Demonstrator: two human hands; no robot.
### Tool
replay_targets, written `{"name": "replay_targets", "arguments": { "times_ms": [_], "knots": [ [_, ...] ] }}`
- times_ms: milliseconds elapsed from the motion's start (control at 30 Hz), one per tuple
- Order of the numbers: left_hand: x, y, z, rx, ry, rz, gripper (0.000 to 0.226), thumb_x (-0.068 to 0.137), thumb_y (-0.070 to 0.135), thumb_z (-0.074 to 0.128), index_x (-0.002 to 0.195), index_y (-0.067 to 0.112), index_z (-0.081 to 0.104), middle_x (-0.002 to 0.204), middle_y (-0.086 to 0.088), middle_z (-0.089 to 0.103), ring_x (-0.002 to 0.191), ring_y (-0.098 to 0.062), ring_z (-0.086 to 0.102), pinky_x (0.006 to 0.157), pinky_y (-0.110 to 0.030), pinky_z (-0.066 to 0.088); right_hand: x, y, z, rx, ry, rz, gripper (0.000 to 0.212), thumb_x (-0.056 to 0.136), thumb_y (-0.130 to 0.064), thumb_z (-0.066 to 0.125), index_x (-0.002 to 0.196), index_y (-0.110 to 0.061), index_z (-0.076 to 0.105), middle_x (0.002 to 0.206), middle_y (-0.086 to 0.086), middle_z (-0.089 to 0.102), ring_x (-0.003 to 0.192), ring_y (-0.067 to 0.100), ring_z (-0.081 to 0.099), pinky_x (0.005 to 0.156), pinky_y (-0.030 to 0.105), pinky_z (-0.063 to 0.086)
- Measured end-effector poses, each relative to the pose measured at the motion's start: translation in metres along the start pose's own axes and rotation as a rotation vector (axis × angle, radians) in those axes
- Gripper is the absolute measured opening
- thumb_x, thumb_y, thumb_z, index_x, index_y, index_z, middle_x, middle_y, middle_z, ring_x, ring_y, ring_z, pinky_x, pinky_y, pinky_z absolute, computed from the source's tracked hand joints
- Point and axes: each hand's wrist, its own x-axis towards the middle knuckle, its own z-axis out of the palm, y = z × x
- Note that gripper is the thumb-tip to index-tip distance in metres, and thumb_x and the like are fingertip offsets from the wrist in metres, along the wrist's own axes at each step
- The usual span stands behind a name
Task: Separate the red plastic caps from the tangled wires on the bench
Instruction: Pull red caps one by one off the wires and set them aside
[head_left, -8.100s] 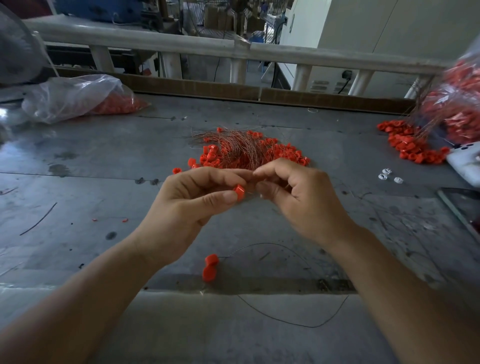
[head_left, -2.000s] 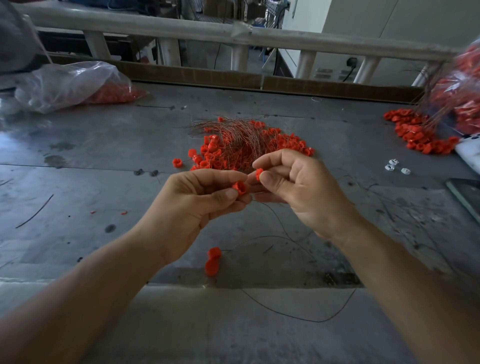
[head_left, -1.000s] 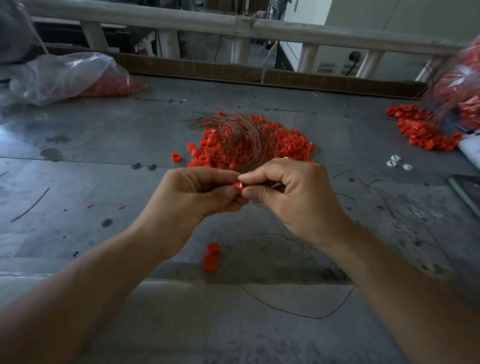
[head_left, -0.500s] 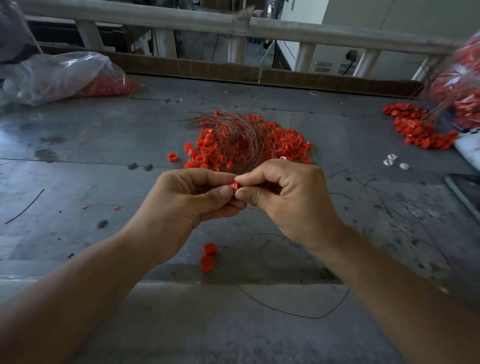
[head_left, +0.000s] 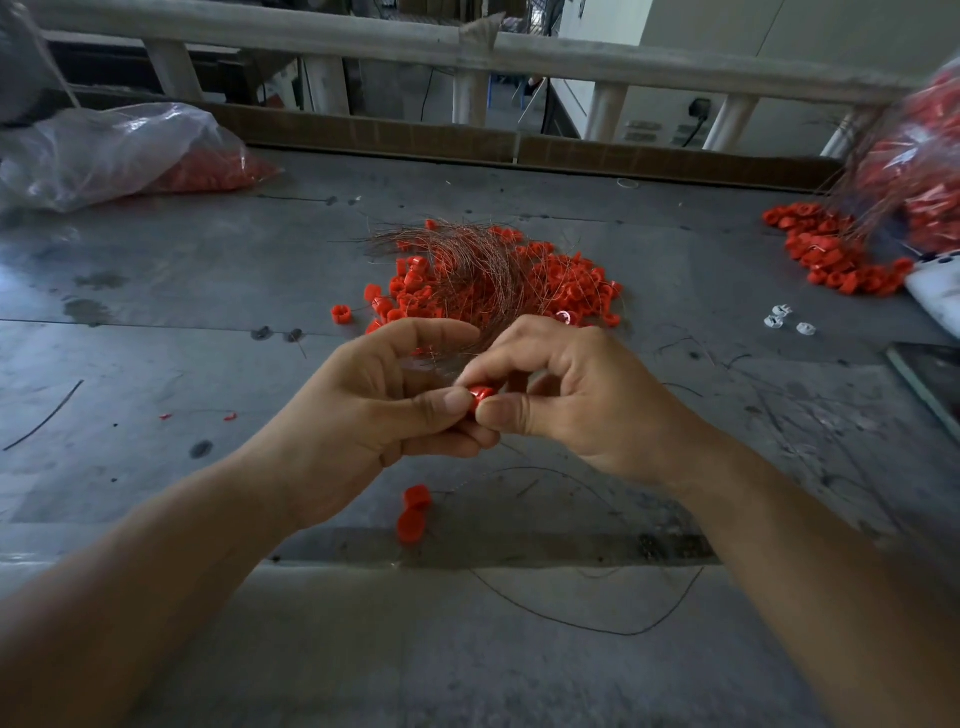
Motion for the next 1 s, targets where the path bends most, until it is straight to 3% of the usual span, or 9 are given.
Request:
{"name": "replay_targets", "arguments": {
  "times_ms": [133,300,433,600,700,800,1000],
  "knots": [
    [-0.002,0.001,0.008,0.042,-0.009,0.104,0.054,0.066,0.027,0.068,0.115,0.014,0.049,0.076,-0.014,0.071,0.071,-0.024,0.070,0.061,-0.024,0.055,0.000,0.001,0.001,-0.018,0.084,-0.020,0.015,0.079,-0.015,0.068,0.080,-0.028,0.061,0.081,-0.012,0.052,0.074,-0.002,0.050,0.065,0.011,0.041],
    [-0.004,-0.003,0.013,0.163,0.037,0.165,0.059,0.062,0.014,0.063,0.117,0.020,0.044,0.072,-0.012,0.070,0.065,-0.020,0.069,0.058,-0.023,0.054,0.000,0.001,0.007,-0.097,0.084,-0.037,0.012,0.080,-0.009,0.067,0.081,-0.019,0.060,0.080,-0.013,0.050,0.073,-0.002,0.049,0.064,0.009,0.039],
    [-0.006,-0.004,0.013,0.164,0.035,0.190,0.057,0.065,0.011,0.062,0.118,0.021,0.044,0.071,-0.012,0.069,0.064,-0.019,0.068,0.057,-0.023,0.054,0.000,0.000,0.011,-0.098,0.118,-0.072,0.022,0.078,0.000,0.066,0.077,-0.020,0.057,0.079,-0.011,0.050,0.071,-0.001,0.048,0.063,0.011,0.040],
    [-0.008,-0.004,0.014,0.203,0.034,0.220,0.052,0.070,0.012,0.065,0.117,0.022,0.045,0.073,-0.013,0.069,0.064,-0.020,0.068,0.058,-0.022,0.054,-0.001,-0.001,0.013,-0.082,0.129,-0.095,0.019,0.077,0.005,0.064,0.079,-0.014,0.060,0.080,-0.008,0.053,0.073,0.000,0.050,0.064,0.011,0.041],
    [-0.006,-0.002,0.014,0.207,0.050,0.221,0.050,0.070,0.015,0.065,0.116,0.021,0.047,0.075,-0.010,0.071,0.068,-0.019,0.069,0.061,-0.020,0.053,0.001,0.000,0.010,-0.070,0.153,-0.117,0.023,0.079,0.000,0.065,0.080,-0.021,0.057,0.080,-0.013,0.050,0.075,-0.003,0.050,0.066,0.008,0.038],
    [-0.005,0.003,0.011,0.052,0.027,0.159,0.054,0.071,0.029,0.074,0.118,0.016,0.050,0.079,-0.012,0.071,0.075,-0.025,0.070,0.063,-0.023,0.054,0.002,0.000,0.007,-0.054,0.177,-0.127,0.015,0.080,-0.011,0.066,0.082,-0.024,0.058,0.082,-0.011,0.051,0.076,0.002,0.052,0.065,0.011,0.041],
    [-0.002,0.003,0.006,-0.002,0.062,0.087,0.053,0.063,0.014,0.061,0.116,0.015,0.052,0.073,-0.009,0.071,0.069,-0.018,0.070,0.059,-0.022,0.054,0.001,0.002,0.006,-0.049,0.140,-0.132,0.020,0.077,-0.019,0.067,0.095,-0.013,0.066,0.086,-0.010,0.054,0.082,0.004,0.054,0.069,0.012,0.044]
  ]
}}
